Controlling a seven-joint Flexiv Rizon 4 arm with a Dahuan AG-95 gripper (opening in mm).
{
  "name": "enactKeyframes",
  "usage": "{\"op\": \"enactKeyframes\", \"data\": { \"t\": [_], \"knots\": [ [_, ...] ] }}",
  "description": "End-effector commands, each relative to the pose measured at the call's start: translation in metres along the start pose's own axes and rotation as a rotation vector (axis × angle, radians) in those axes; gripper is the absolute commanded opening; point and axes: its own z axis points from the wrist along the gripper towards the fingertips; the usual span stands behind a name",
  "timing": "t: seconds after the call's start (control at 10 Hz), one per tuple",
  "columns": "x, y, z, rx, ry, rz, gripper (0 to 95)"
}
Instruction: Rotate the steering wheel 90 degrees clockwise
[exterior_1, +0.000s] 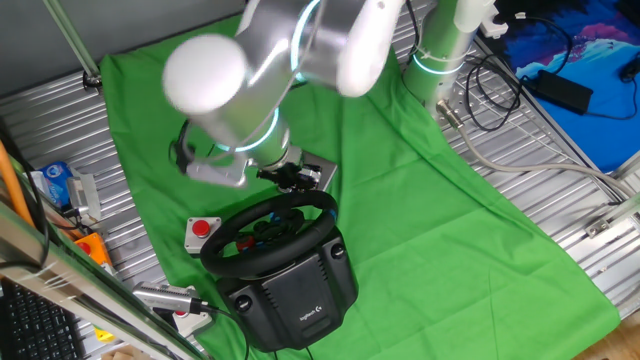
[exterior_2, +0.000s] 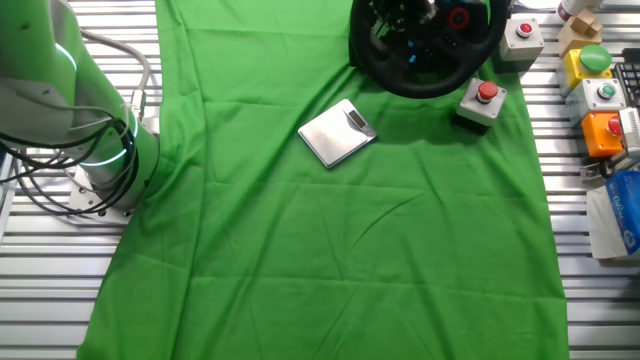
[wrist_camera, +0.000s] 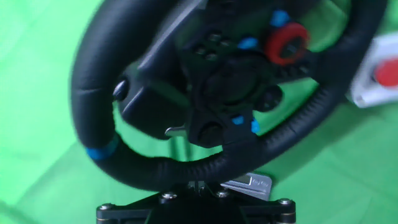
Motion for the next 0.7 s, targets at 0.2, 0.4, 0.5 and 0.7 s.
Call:
{"op": "enactKeyframes", "data": {
  "t": [0.2, 0.4, 0.5, 0.7],
  "knots": [
    [0.004, -0.002, -0.001, 0.148, -0.003, 0.06, 0.0],
    [0.012, -0.007, -0.003, 0.177, 0.029, 0.031, 0.0],
    [0.016, -0.014, -0.003, 0.183, 0.039, 0.018, 0.0],
    [0.029, -0.044, 0.006, 0.183, 0.034, -0.033, 0.0]
  ]
}}
